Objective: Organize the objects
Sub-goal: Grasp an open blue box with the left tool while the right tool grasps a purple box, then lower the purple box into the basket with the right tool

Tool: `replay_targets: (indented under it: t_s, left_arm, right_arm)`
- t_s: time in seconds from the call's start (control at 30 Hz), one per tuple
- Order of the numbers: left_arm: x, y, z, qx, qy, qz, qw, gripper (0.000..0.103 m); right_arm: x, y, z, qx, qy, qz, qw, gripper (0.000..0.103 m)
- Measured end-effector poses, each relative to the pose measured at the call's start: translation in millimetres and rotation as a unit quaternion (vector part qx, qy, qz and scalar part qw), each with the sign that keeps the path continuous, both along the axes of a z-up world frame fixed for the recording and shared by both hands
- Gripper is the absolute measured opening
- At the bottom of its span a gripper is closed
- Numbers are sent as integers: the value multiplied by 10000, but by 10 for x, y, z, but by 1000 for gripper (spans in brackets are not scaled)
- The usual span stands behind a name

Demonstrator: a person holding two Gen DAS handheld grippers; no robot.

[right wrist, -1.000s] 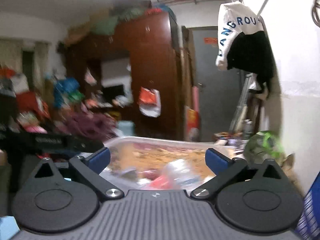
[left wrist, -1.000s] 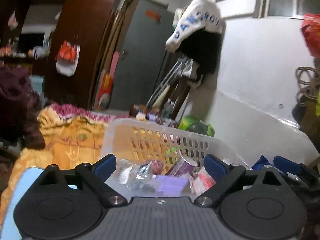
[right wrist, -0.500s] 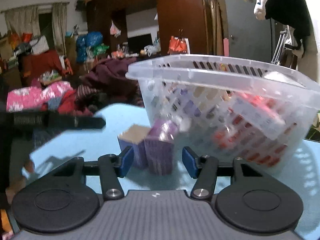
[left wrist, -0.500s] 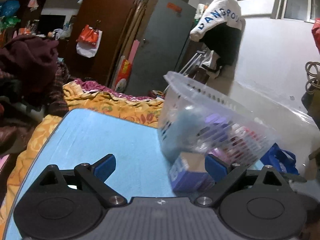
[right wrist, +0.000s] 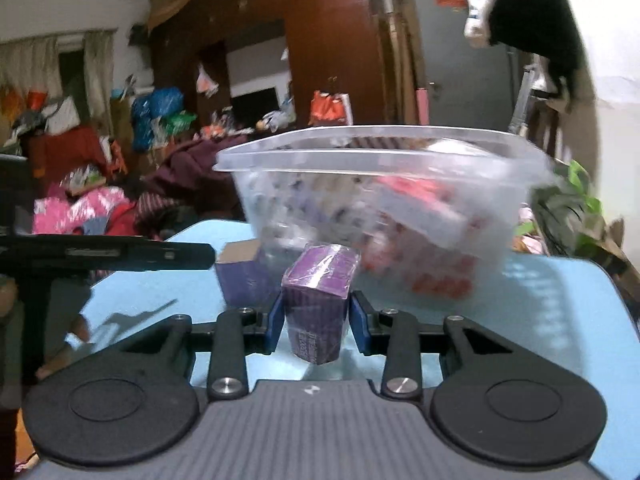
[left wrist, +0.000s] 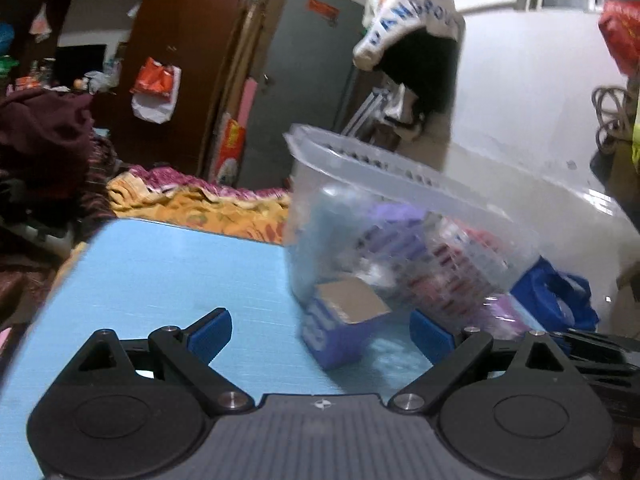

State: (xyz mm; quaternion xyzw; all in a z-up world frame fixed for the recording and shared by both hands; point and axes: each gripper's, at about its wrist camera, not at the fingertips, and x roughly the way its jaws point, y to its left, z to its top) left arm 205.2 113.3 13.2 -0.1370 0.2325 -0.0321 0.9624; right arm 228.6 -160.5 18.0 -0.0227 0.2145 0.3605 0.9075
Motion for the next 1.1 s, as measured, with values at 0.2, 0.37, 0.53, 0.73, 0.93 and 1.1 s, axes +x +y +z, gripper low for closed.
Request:
replay_targets:
  t_s: [0.2, 0.37, 0.53, 0.73, 0.93, 1.1]
  left_arm:
    - [218, -362, 10, 327, 347, -39, 9989, 97]
    - [343, -511, -38, 721, 616, 216, 9953, 86]
    - [308, -487, -72, 832, 593, 352, 9941, 48]
    - [-198, -472, 6, 308, -468, -12, 9984, 48]
    - [-274, -416, -9, -27, -720, -54, 9974, 48]
    - [-326, -445, 5, -94, -936, -170, 9954, 47]
  right_arm:
    - [34, -345, -79, 384, 136, -244, 9989, 39]
    - [80, -436, -129, 539, 228, -283, 9979, 39]
    - [61, -499, -159, 594, 152, -322, 9976, 39]
    - [61, -571, -226, 730, 198, -328, 9966, 39]
    - [13, -619, -231, 838, 65, -416, 9956, 39]
    - [-123, -677, -186, 1040, -406, -284, 9933, 39]
